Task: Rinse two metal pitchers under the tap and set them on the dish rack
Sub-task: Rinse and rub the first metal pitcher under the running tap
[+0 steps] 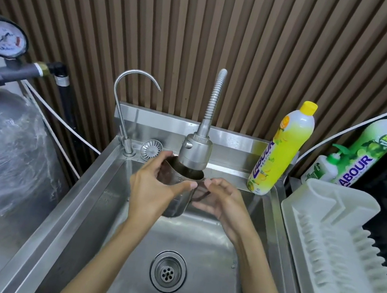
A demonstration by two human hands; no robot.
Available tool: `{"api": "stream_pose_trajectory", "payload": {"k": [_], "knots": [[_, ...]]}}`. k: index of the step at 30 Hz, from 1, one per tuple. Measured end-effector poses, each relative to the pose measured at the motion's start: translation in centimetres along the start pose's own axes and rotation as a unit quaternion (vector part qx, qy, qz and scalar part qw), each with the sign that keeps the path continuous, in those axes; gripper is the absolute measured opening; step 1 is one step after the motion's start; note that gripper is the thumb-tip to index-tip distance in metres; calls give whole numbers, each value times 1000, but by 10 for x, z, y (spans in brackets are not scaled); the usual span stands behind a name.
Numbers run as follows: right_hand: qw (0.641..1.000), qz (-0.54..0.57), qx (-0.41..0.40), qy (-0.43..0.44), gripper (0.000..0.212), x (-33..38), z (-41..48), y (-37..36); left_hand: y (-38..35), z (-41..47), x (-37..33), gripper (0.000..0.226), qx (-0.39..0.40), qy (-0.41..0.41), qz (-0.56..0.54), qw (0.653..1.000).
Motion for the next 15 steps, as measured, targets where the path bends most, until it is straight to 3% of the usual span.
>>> {"api": "stream_pose_trajectory", "payload": {"k": [5, 12, 15], "knots": [[996, -48, -71, -9, 18, 1, -9, 1, 6, 0, 13, 85, 35, 58, 17, 998], [954, -226, -196, 7, 30, 36, -37, 17, -16, -22, 35, 23, 130, 155, -64, 977], [902, -345, -251, 60, 33, 57, -51, 17, -30, -29, 35, 46, 162, 172, -153, 959]]}}
Point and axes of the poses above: each hand's wrist, its own z-axis towards the middle knuckle, its own y-axis out of the back of the hand, x = y × z, the point moved 8 cm from there along z, towards the middle knuckle, and after that the axes turned 11 degrees about -y, right-handed, at the moved point
